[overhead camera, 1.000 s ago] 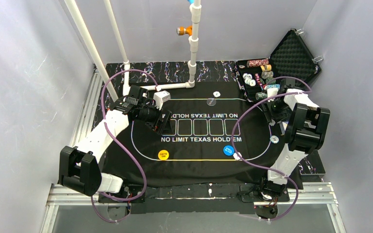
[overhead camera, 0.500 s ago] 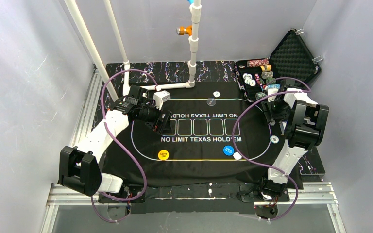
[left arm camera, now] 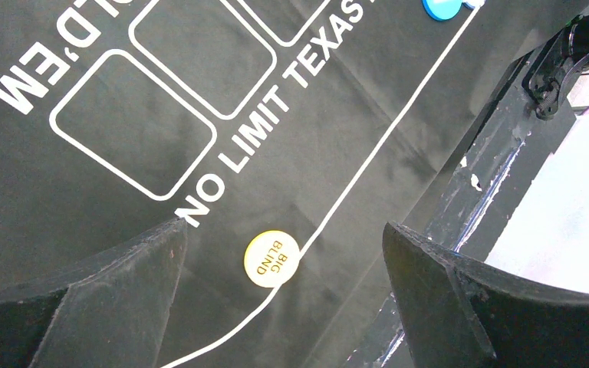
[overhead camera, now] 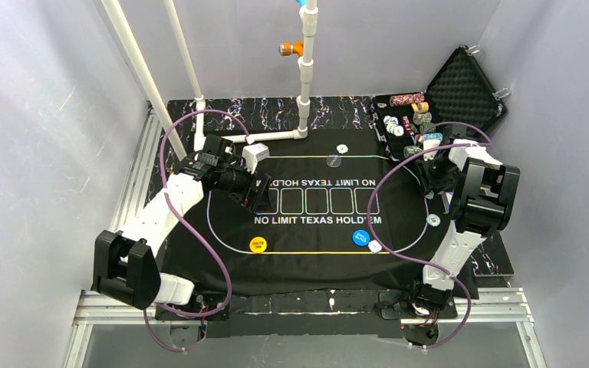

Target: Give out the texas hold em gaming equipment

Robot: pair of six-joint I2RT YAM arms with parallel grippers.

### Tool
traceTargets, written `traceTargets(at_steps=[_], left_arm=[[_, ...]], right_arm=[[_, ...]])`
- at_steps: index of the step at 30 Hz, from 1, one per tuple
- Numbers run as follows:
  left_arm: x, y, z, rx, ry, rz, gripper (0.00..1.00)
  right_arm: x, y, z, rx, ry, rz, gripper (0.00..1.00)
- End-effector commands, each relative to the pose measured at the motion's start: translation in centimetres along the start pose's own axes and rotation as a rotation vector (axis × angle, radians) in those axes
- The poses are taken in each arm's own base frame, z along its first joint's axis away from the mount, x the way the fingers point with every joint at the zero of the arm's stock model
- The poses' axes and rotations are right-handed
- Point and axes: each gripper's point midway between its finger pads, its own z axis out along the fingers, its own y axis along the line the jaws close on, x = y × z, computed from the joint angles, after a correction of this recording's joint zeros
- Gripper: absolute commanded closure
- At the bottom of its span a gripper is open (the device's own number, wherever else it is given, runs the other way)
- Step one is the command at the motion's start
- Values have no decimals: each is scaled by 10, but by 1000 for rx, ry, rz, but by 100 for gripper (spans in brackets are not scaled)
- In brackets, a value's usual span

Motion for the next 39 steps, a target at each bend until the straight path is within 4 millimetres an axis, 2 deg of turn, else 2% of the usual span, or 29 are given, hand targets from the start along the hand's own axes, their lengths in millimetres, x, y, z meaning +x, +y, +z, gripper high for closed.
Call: traceTargets(at_steps=[1,8,18,22,28,34,39], left_arm=[[-11,-4,-7,14,-25,10,2],[-11,-6,-7,26,-24,4,2],[-15,-11,-16,58,-42,-23,2],[-17,-13,-25,90,-60,-53,2],[-17,-12,-45,109,-102,-111,2],[-13,-11,-66,127,-151,-170,2],[-17,-10,-81,153,-213,-221,2]], right_arm=[[-1,0,7,-21,1,4,56],[-15,14,-27,-42,-67,-53,58],[-26,65,-64,-72,-116,-230,59],[-31,108,-74,-120,-142,-330,60],[-30,197,-82,-239,-152,-497,60],[-18,279,-87,-370,-153,-679,60],[-4,335,-85,-458,-147,-818,60]])
